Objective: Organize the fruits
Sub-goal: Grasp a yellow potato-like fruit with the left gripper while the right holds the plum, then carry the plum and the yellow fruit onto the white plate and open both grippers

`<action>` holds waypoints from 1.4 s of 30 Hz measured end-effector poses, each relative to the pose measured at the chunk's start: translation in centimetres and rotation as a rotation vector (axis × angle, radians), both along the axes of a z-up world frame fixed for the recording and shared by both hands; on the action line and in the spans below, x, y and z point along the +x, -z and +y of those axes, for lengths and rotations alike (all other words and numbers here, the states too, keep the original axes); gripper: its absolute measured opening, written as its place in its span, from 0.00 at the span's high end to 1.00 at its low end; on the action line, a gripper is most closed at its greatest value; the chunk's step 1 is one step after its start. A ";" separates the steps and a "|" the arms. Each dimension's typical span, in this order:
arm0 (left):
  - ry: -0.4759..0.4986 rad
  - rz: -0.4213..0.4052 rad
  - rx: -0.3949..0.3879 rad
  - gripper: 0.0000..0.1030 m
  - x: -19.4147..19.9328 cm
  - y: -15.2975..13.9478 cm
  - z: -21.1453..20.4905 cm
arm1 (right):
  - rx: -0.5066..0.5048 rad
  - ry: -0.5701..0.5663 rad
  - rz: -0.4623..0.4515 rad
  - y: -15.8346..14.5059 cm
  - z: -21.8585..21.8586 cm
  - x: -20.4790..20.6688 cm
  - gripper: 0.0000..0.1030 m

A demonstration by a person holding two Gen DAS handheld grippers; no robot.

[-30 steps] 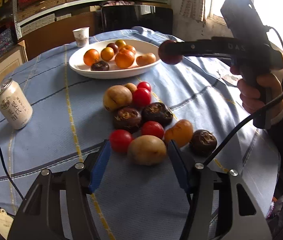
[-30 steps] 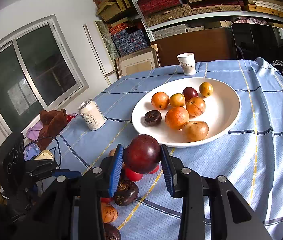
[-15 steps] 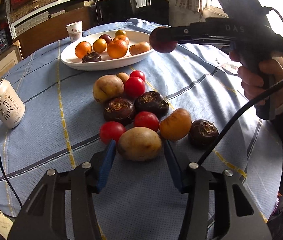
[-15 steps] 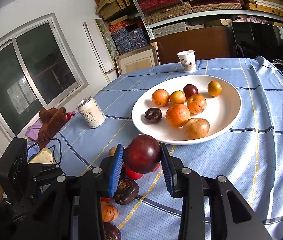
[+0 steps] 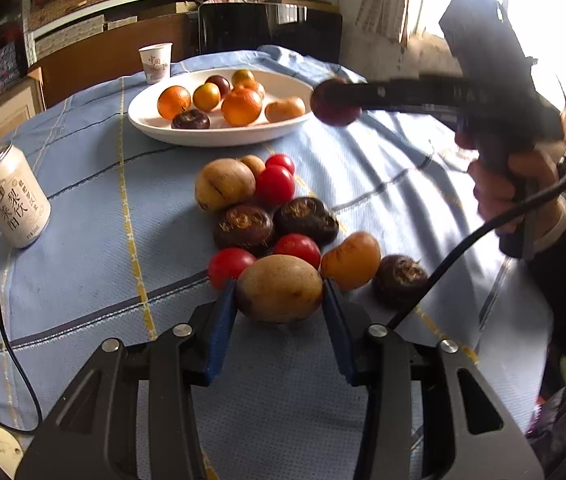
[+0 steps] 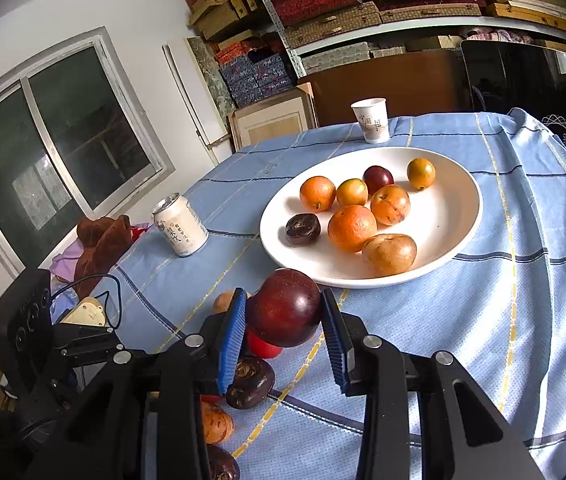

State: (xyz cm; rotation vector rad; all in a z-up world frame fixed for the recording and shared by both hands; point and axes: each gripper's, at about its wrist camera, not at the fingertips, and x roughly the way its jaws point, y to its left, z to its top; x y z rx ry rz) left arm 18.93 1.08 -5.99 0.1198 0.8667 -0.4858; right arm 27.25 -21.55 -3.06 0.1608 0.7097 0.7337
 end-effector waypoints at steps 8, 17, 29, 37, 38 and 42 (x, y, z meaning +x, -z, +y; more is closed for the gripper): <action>-0.082 0.005 -0.086 0.59 3.7 -3.4 2.0 | 0.016 0.054 -0.001 0.5 -0.8 0.7 0.63; -0.184 -0.064 -0.016 0.59 14.2 -6.6 -0.8 | -0.002 0.202 -0.116 0.3 -1.2 3.7 0.63; -0.250 0.008 0.003 0.59 22.1 -4.2 -2.2 | -0.027 0.268 -0.099 0.6 -1.1 8.1 0.63; -0.261 0.045 -0.003 0.59 23.3 -2.7 -2.3 | -0.039 0.282 -0.085 1.0 -1.0 9.2 0.62; -0.259 0.045 0.001 0.58 23.3 -2.7 -2.4 | -0.039 0.279 -0.082 1.1 -1.0 9.3 0.61; -0.289 -0.009 0.017 0.24 21.9 -3.9 -2.4 | -0.036 0.266 -0.082 0.8 -0.9 8.9 0.51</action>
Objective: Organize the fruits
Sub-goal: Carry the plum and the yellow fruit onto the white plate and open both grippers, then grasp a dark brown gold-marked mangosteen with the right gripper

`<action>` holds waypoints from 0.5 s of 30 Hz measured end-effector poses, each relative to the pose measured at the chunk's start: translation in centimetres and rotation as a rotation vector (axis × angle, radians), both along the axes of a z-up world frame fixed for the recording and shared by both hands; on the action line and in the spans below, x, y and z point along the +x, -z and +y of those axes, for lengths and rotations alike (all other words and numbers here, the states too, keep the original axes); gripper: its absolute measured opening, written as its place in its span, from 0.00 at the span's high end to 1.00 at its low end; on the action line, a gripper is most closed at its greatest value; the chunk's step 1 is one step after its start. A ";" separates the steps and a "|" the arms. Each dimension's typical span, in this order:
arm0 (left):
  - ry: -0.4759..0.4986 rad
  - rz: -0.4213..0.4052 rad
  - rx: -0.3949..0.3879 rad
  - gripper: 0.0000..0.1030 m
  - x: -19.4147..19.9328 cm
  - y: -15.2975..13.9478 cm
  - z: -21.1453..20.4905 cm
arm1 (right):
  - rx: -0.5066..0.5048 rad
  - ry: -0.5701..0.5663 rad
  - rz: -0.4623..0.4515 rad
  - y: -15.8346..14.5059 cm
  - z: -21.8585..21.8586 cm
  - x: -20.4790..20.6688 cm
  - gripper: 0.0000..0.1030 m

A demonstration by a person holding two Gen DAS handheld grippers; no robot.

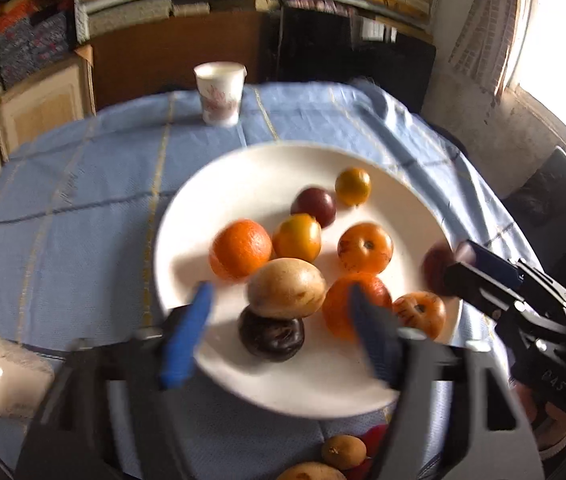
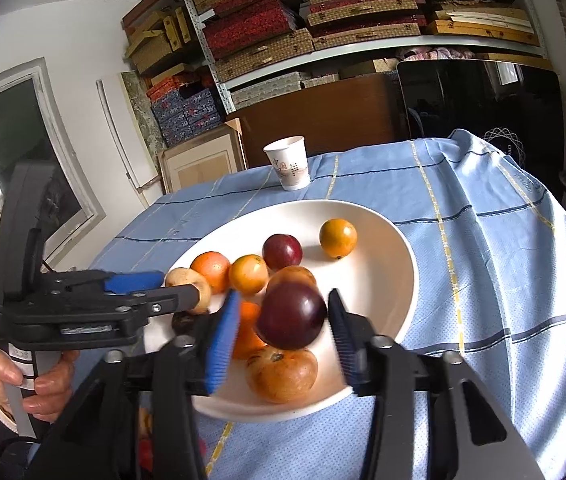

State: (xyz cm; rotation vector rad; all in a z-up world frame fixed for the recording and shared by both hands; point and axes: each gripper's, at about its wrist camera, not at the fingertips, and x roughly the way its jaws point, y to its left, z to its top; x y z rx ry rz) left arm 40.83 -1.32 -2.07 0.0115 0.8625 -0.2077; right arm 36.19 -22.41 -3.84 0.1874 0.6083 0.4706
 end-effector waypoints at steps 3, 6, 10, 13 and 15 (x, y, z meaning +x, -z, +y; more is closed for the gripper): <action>-0.007 -0.077 0.025 0.09 -2.5 -1.9 0.3 | -0.003 -0.011 -0.034 -1.1 -0.2 -1.1 0.40; -0.028 -0.128 0.020 0.05 -5.3 -3.2 1.3 | -0.006 -0.036 -0.056 -1.9 -0.2 -2.7 0.33; -0.050 -0.136 -0.017 0.05 -9.1 -2.7 3.3 | -0.014 -0.095 -0.048 -2.2 0.4 -4.4 0.23; -0.098 -0.147 -0.006 0.05 -11.4 -0.7 5.0 | -0.039 -0.133 -0.034 -1.5 1.4 -5.3 0.22; -0.129 -0.118 0.042 0.05 -12.2 1.1 5.6 | -0.102 -0.140 -0.026 -0.7 2.4 -5.8 0.22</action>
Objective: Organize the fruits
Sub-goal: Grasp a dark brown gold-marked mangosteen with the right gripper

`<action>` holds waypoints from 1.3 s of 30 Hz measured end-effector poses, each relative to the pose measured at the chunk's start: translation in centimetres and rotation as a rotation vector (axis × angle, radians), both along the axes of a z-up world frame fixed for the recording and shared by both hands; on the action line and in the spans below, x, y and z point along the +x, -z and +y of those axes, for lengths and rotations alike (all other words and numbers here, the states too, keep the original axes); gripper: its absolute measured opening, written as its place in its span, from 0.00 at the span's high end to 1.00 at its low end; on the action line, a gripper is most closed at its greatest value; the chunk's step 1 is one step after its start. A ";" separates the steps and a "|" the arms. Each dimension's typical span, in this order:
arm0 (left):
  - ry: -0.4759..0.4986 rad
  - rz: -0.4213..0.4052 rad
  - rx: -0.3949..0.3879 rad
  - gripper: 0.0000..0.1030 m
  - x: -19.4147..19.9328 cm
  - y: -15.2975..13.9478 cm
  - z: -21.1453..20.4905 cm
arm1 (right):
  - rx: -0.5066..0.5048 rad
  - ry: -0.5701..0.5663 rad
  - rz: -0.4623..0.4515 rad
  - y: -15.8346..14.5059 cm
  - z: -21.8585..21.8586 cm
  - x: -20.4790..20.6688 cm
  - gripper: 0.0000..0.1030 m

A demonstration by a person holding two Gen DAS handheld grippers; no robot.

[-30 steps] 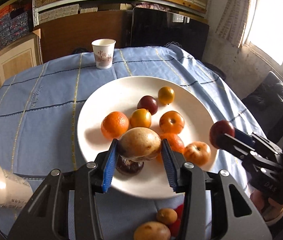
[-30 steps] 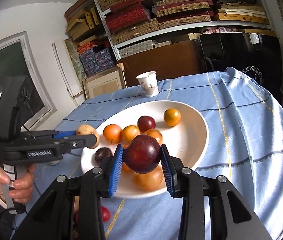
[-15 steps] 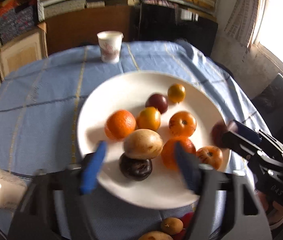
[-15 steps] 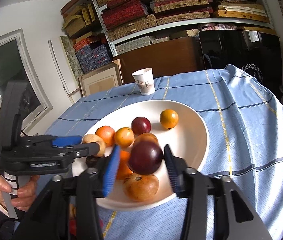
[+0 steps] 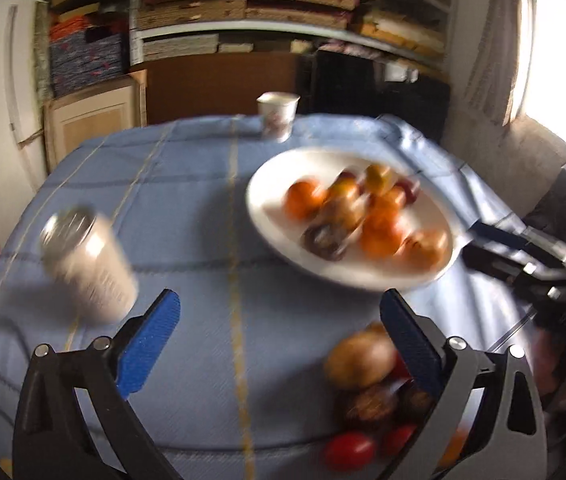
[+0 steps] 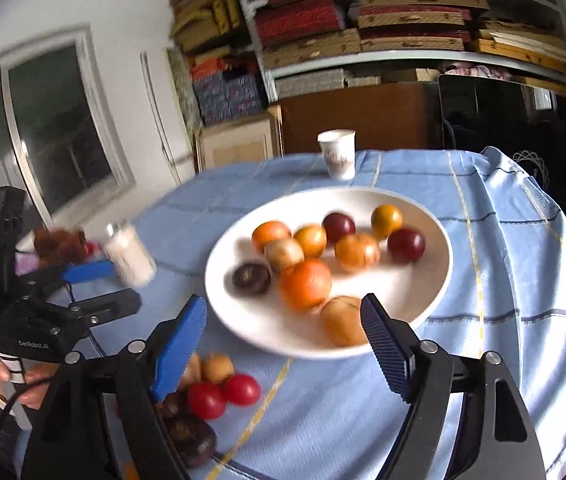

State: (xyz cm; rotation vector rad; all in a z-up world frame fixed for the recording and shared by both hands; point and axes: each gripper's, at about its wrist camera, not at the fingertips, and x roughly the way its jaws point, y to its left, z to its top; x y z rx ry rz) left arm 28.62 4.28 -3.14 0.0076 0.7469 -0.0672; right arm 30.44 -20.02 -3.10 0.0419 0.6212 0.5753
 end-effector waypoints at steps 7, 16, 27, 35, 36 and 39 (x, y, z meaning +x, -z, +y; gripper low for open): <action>-0.015 0.039 -0.078 0.05 -2.8 0.2 2.2 | -0.080 -0.074 0.027 1.1 1.1 -2.5 0.22; -0.034 0.073 -0.110 0.05 -4.2 0.8 2.9 | -0.054 -0.085 0.170 1.8 0.0 -10.6 0.23; 0.000 0.083 -0.118 0.05 -4.8 1.1 2.5 | -0.191 -0.042 0.239 4.7 3.1 -14.6 0.51; -0.005 0.096 -0.098 0.05 -4.9 1.4 2.9 | -0.248 -0.022 0.210 4.8 3.8 -14.8 0.59; -0.003 0.104 -0.088 0.05 -4.8 1.5 2.9 | -0.237 -0.019 0.206 4.8 3.7 -14.8 0.59; 0.040 0.132 -0.062 0.05 -4.6 1.9 2.6 | -0.116 -0.005 0.222 4.8 1.8 -14.6 0.59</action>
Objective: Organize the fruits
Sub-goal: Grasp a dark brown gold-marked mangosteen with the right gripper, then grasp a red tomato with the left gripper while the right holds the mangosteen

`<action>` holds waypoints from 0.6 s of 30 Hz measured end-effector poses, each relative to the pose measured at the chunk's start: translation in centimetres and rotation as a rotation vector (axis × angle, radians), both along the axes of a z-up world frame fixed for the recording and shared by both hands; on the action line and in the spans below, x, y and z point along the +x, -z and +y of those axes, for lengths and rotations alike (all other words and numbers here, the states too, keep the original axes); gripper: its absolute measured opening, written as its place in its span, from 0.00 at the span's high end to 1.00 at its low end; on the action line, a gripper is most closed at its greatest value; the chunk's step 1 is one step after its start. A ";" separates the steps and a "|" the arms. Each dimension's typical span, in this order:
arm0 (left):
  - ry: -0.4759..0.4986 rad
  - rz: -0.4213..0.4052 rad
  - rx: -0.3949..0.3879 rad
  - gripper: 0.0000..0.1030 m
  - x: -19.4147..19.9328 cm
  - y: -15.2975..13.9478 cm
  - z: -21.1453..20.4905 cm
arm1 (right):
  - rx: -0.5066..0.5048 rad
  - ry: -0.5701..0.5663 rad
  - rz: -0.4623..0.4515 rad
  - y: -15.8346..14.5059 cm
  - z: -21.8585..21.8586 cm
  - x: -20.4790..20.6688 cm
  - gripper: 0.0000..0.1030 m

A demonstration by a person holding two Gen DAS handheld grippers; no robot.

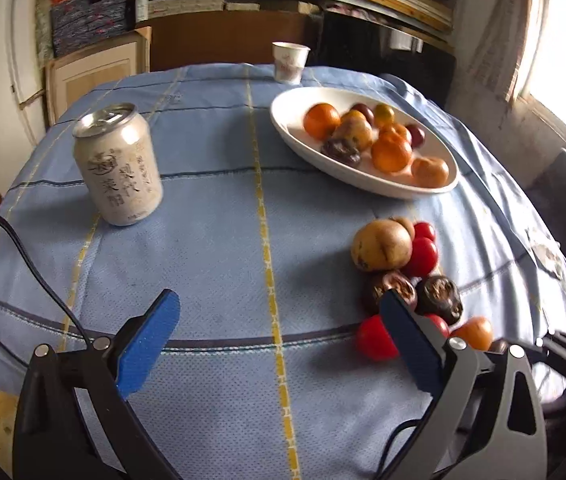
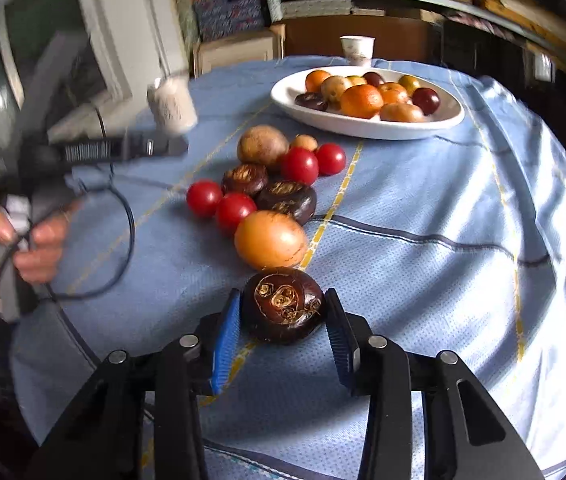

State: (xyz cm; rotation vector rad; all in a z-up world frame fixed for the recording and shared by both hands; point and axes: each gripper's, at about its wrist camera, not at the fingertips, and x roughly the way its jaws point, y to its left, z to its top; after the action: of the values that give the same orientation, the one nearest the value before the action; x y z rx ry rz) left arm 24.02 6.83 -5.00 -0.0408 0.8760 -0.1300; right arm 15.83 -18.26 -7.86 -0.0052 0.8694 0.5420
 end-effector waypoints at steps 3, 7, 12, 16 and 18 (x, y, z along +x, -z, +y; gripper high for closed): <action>0.086 -0.015 0.010 0.05 -0.5 -0.2 -0.7 | 0.137 0.056 0.014 -0.1 -2.5 0.3 0.59; 0.195 -0.016 0.034 0.29 -1.3 0.2 -2.2 | 0.188 0.058 -0.007 -0.5 -3.2 0.1 0.59; 0.280 0.005 0.084 0.44 -2.1 1.4 -4.0 | 0.219 0.066 -0.001 -0.4 -3.8 0.2 0.59; 0.341 -0.010 0.120 0.46 -3.1 1.8 -5.3 | 0.224 0.059 -0.001 -0.5 -3.7 0.2 0.59; 0.363 -0.012 0.127 0.48 -3.3 2.0 -5.8 | 0.222 0.058 0.003 -0.4 -3.7 0.3 0.59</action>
State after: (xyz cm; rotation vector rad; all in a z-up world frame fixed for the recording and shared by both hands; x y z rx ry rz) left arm 20.74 1.00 -7.01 0.2388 0.8713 -0.4125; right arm 16.11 -21.91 -7.45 0.2224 0.8061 0.5814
